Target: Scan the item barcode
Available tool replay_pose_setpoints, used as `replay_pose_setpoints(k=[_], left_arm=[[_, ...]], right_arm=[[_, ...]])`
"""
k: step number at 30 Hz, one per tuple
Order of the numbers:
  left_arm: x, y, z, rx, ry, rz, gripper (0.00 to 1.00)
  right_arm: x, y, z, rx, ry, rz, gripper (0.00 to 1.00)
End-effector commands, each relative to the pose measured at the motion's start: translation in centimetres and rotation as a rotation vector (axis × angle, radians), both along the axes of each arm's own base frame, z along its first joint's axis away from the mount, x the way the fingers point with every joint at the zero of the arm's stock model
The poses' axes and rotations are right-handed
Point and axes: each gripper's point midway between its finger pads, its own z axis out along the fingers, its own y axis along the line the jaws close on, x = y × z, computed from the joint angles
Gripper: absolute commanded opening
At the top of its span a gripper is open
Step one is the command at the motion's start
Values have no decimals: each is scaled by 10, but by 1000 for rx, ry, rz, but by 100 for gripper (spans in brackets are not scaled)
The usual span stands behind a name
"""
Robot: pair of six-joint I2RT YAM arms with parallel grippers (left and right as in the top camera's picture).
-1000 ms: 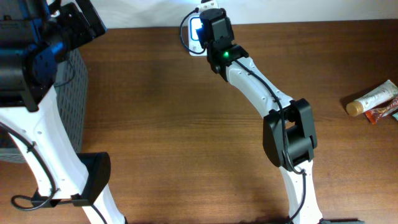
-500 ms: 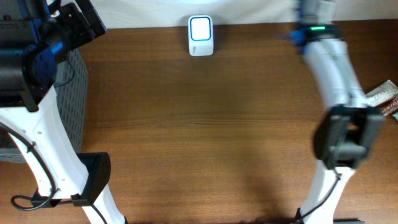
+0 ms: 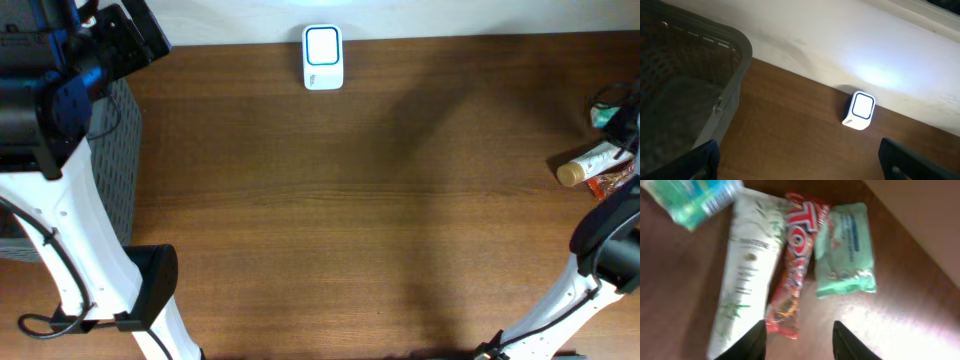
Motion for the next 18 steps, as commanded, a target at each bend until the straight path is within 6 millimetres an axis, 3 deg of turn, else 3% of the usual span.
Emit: replay_pose_setpoints(k=[1,3,6,8,10,12,14,15,18], left_arm=[[-1,1,1,13,-1,-7,99],[-1,1,1,13,-1,-7,99],[-1,1,1,13,-1,-7,99],[-1,1,1,13,-1,-7,99],[-1,1,1,13,-1,-7,99],[-1,1,1,13,-1,-7,99],[-1,1,1,13,-1,-7,98],[-1,1,1,13,-1,-7,99],[-1,1,1,13,-1,-7,99]], right_arm=[[-12,3,52,-31,-93,-31,51],[-12,26,96,7,-229,-18,63],[-36,72,165,49,-370,16,94],[-62,101,201,42,-409,46,100],[-83,144,230,74,-469,122,100],[-95,177,244,98,-512,197,99],[-104,217,241,154,-518,301,99],[-106,251,233,229,-519,394,99],[-120,299,199,364,-410,509,99]])
